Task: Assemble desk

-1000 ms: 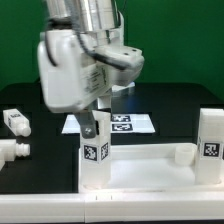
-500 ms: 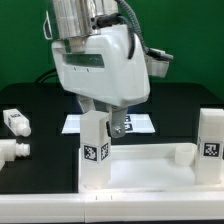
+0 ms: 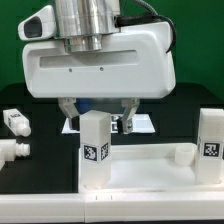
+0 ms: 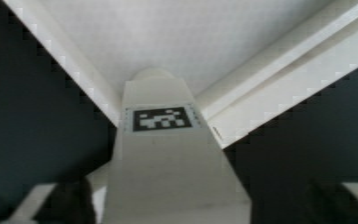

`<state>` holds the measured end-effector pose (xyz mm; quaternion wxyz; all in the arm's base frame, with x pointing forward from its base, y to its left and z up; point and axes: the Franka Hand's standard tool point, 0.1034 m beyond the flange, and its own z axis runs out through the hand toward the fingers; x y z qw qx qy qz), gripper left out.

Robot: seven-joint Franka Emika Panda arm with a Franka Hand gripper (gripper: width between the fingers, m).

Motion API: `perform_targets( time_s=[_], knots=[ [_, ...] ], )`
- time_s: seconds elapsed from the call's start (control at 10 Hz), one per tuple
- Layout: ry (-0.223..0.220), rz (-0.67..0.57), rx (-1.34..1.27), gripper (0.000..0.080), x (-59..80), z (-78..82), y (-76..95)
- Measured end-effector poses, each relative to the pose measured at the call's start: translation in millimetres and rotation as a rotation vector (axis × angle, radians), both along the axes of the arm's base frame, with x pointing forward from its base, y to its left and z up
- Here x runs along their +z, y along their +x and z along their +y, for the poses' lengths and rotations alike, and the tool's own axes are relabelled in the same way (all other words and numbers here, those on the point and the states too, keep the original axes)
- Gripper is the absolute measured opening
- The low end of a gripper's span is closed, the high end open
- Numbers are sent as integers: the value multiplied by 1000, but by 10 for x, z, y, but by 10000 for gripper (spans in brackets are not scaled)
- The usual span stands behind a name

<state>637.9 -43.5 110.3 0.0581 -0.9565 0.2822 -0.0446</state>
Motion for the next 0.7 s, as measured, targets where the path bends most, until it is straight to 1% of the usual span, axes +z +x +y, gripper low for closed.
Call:
perform_targets(
  time_s=[0.1,0.2,0.3,0.4,0.5,0.6,0.7],
  knots=[
    [0,0,1,409,0,-2,0],
    [8,10,-91,409,-4,-16,-8],
    [19,20,-194,305,-9,-60,-20],
    [40,37,-390,300,5,-99,-21],
    [59,58,-539,300,-4,-104,-39],
    [102,77,-731,295,-23,-94,-56],
    [156,85,-890,295,-33,-82,-59]
  ],
)
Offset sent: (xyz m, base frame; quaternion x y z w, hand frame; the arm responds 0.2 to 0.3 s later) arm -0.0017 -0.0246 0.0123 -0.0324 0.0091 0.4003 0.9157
